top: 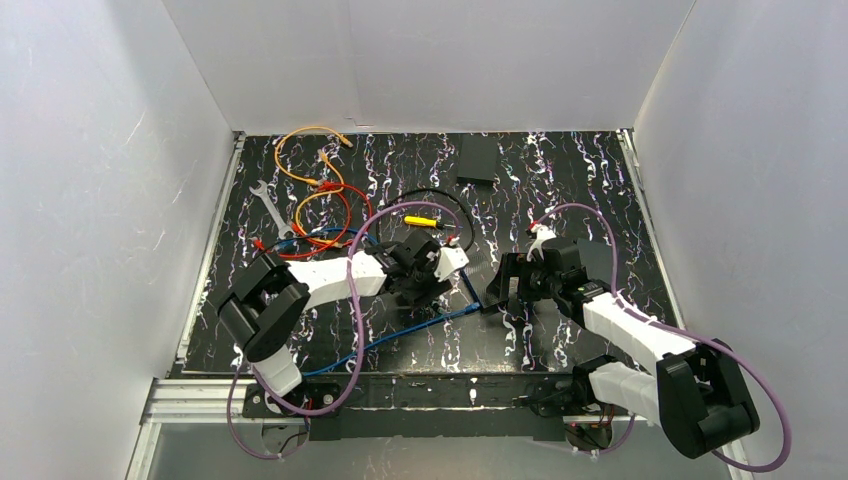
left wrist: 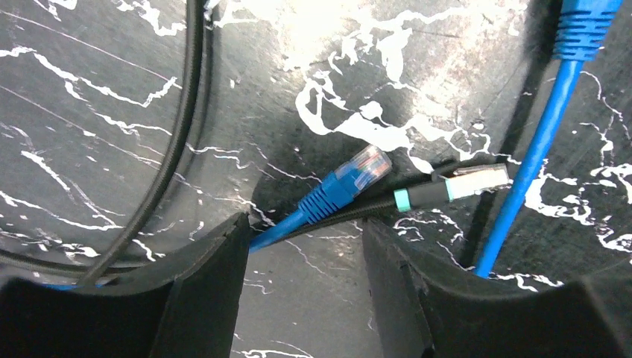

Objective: Insert the plug into the switch port
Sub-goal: Pick up the connector from the center of the board.

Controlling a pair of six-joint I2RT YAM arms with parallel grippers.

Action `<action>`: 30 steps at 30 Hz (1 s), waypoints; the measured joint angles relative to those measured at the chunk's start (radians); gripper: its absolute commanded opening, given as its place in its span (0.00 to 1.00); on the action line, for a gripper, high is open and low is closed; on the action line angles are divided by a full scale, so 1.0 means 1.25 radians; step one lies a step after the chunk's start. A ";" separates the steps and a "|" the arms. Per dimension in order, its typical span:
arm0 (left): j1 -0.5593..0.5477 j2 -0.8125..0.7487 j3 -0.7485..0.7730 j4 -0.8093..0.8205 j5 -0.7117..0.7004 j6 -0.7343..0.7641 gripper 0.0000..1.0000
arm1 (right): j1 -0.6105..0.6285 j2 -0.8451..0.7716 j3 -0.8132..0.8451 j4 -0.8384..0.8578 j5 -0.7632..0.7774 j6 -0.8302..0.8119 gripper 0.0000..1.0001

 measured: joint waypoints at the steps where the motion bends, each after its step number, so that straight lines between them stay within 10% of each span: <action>1: 0.000 0.005 0.000 0.003 0.004 -0.002 0.58 | 0.000 0.003 0.000 0.002 0.000 0.000 0.96; 9: 0.001 0.037 0.016 0.052 0.030 -0.047 0.58 | 0.000 0.014 -0.004 0.021 -0.003 0.000 0.96; 20: 0.001 0.027 0.003 0.039 0.020 -0.153 0.33 | 0.000 0.013 -0.004 0.019 -0.002 0.000 0.96; 30: 0.001 -0.045 -0.039 -0.075 -0.017 -0.334 0.44 | 0.000 0.015 -0.004 0.018 -0.003 0.000 0.96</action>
